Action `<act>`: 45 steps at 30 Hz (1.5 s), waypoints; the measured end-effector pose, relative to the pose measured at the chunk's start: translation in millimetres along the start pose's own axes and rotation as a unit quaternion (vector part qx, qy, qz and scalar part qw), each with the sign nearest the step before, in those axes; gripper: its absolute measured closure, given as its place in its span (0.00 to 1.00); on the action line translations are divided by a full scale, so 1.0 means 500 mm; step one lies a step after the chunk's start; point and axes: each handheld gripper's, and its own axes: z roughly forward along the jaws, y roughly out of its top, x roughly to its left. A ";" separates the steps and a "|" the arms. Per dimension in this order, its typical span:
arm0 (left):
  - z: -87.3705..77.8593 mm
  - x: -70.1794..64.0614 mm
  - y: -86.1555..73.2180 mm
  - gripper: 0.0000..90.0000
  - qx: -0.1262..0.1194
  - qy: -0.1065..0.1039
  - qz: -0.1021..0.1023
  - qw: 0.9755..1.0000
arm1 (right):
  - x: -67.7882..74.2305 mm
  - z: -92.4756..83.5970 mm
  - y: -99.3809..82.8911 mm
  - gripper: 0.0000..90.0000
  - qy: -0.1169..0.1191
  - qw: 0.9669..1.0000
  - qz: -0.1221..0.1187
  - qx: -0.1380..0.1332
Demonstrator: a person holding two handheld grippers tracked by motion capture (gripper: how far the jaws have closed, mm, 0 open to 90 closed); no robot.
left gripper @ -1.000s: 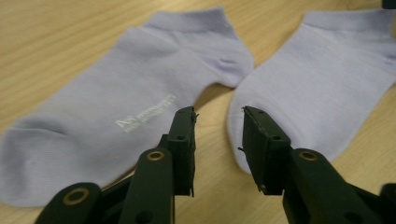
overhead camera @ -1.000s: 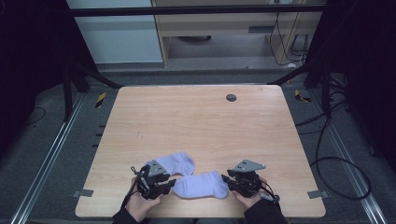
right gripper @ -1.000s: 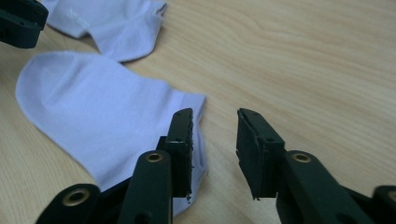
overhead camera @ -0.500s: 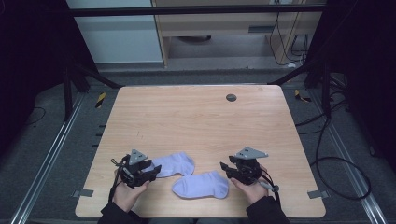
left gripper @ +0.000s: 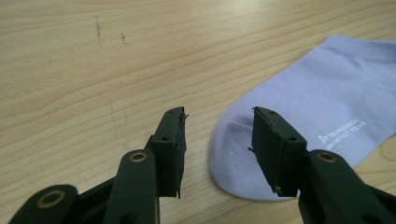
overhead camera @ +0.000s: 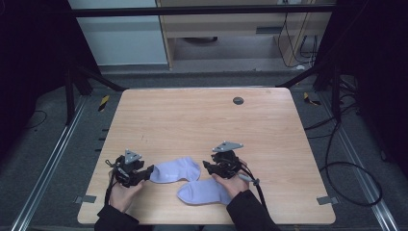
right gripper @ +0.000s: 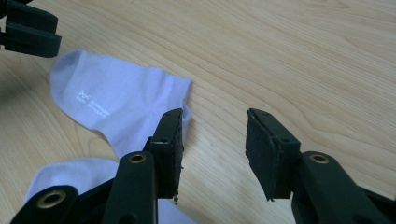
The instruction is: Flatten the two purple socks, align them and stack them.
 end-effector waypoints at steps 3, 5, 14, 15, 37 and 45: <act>0.005 0.003 -0.003 0.64 0.010 -0.001 0.004 1.000 | 0.018 0.025 0.011 0.65 -0.002 1.000 -0.006 0.009; 0.008 0.004 -0.006 0.66 0.016 -0.001 0.006 1.000 | 0.028 0.041 0.016 0.66 -0.003 1.000 -0.005 0.015; 0.032 0.001 -0.014 0.76 0.047 -0.011 0.009 0.999 | 0.050 0.099 0.009 0.71 -0.018 0.998 -0.016 0.050; 0.032 0.000 -0.015 0.77 0.046 -0.012 0.008 0.999 | 0.050 0.105 0.007 0.72 -0.020 0.998 -0.016 0.054; -0.016 -0.023 0.014 0.97 -0.006 -0.050 -0.007 0.999 | 0.039 0.055 0.026 0.96 -0.003 1.000 -0.006 0.013; -0.038 -0.065 0.026 0.97 -0.016 -0.078 0.005 0.997 | 0.027 -0.015 0.020 0.96 -0.010 1.000 -0.027 0.009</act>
